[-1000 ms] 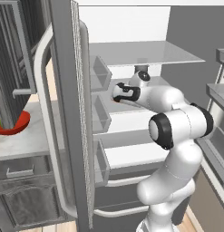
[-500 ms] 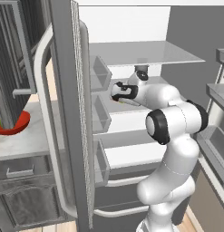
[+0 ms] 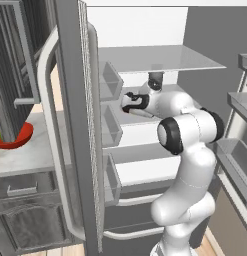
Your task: Pick the cheese from the fridge and the cheese grater from the cabinet and place them next to the salad bowl.
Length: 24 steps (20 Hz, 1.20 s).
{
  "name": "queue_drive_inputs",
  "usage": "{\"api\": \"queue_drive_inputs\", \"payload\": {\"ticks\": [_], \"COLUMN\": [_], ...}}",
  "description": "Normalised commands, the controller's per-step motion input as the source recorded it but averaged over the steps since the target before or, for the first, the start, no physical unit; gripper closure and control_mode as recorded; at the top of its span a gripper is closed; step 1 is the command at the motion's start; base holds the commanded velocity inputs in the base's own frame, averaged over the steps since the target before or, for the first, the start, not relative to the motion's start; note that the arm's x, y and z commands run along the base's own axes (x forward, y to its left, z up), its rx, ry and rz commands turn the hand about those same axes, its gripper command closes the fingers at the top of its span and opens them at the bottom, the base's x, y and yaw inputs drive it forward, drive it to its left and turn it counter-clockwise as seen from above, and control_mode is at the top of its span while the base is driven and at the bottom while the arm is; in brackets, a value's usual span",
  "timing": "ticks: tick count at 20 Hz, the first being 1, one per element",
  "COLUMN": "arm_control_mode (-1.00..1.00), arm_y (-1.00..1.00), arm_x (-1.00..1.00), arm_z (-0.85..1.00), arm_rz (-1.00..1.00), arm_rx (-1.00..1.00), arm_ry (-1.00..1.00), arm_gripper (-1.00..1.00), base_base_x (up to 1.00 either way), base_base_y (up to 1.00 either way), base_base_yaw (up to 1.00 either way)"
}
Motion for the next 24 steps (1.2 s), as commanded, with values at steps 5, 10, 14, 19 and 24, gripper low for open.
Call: {"api": "queue_drive_inputs", "payload": {"ticks": [5,10,14,19,24], "arm_control_mode": [-1.0,-1.0,-1.0,-1.0,-1.0], "arm_y": [0.0,0.0,0.0,-0.01,-0.08], "arm_x": [0.02,0.0,0.0,-0.11,-0.44], "arm_z": [-0.16,-0.11,-0.07,-0.08,0.02], "arm_rz": [0.0,0.0,0.0,0.0,0.0], "arm_rx": [-0.01,0.0,0.0,0.0,0.01], "arm_ry": [-0.03,-0.07,-0.03,0.0,0.0], "arm_gripper": [-1.0,1.0,1.0,1.0,1.0], "base_base_x": [0.0,0.0,0.0,0.0,0.0], "base_base_y": [0.0,0.0,0.0,0.0,0.0], "base_base_yaw": [0.0,0.0,0.0,0.0,0.0]}}
